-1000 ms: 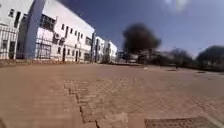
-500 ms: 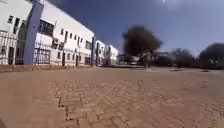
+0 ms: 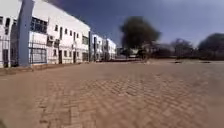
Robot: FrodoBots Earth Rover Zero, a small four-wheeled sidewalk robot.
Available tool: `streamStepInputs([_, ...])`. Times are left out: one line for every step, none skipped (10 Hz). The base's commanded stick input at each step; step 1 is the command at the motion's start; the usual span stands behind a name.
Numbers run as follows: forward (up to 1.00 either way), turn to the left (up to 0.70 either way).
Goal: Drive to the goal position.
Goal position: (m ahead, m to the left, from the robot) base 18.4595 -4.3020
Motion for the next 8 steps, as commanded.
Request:
streamStepInputs([0.85,0.0])
streamStepInputs([0.85,0.0])
streamStepInputs([0.85,0.0])
streamStepInputs([0.85,0.0])
streamStepInputs([0.85,0.0])
streamStepInputs([0.85,0.0])
streamStepInputs([0.85,0.0])
streamStepInputs([0.85,0.0])
